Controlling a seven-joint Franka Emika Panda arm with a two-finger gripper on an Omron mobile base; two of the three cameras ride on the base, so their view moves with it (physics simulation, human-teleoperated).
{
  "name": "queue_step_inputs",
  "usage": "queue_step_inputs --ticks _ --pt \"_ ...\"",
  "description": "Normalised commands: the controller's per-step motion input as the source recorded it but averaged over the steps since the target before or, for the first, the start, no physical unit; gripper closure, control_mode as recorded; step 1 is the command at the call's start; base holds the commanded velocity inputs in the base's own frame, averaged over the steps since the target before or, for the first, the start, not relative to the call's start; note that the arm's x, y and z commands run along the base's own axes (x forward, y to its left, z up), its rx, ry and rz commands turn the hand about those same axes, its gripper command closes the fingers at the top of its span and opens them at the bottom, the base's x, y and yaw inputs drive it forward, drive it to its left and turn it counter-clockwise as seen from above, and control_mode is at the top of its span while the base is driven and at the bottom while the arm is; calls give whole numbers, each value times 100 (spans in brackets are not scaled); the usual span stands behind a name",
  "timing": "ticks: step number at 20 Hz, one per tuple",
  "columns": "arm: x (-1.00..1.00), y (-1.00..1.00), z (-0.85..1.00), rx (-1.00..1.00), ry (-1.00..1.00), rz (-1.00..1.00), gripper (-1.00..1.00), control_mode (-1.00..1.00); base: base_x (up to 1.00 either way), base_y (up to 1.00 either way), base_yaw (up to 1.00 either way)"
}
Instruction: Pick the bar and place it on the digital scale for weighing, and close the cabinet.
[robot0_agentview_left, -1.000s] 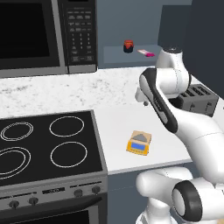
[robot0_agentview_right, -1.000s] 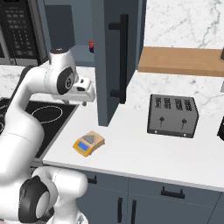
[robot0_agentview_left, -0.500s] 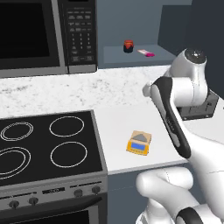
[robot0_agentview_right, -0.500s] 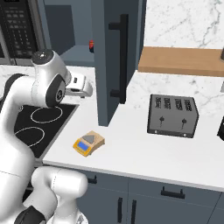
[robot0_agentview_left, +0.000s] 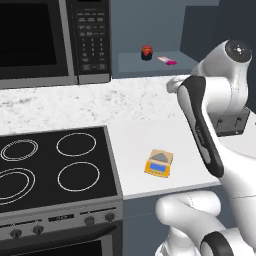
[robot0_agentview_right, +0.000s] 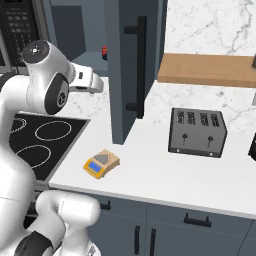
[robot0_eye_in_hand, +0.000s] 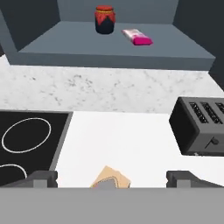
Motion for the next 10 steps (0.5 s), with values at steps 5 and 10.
queue_step_inputs --ticks 5,10 --pt "0 0 7 -11 -19 0 -100 -100 0 0 0" --pt "4 -1 0 -13 -28 0 -100 -100 0 0 0"
